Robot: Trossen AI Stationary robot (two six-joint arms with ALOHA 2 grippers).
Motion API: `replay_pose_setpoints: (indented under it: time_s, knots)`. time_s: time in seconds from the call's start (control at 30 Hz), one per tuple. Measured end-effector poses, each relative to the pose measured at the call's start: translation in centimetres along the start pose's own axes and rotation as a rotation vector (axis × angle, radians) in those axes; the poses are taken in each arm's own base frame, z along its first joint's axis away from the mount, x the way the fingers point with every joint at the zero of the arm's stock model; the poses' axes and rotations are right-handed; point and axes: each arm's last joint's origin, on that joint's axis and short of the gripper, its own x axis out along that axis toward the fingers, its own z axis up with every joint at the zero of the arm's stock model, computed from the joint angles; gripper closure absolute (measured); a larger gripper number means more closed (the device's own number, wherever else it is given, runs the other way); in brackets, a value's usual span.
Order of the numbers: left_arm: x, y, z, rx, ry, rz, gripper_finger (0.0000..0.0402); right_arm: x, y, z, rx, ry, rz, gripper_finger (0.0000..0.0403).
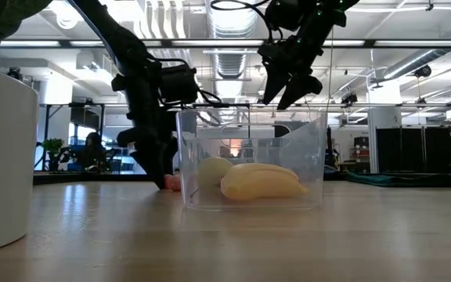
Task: Pick and placing Produce into tupperware
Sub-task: Put the apricot into the transparent bin
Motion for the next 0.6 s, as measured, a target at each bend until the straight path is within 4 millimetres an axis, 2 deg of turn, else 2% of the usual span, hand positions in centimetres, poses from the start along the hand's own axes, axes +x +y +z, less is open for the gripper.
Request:
replay_pose_setpoints:
  time_s: [0.23,0.33,0.47,0.6]
  knots:
    - [0.0,0.0,0.0,0.0,-0.002,-0.003,0.025,0.2,-0.1,-0.1,0.002,0.016,0.031,0.0163]
    - [-0.1,0.0,0.0,-0.001,0.001,-0.004,0.0251,1.5,-0.4,-0.1,0.013,0.053,0.083,0.0163]
    - [-0.1,-0.1,-0.1,-0.002,0.005,-0.006,0.0254,3.9,-1.0,-0.2,0.007,0.108,0.054,0.0163]
    - [-0.1,-0.1,-0.1,-0.003,0.006,-0.007,0.0278,4.8,-1.0,-0.4,-0.002,0.138,0.06,0.0163]
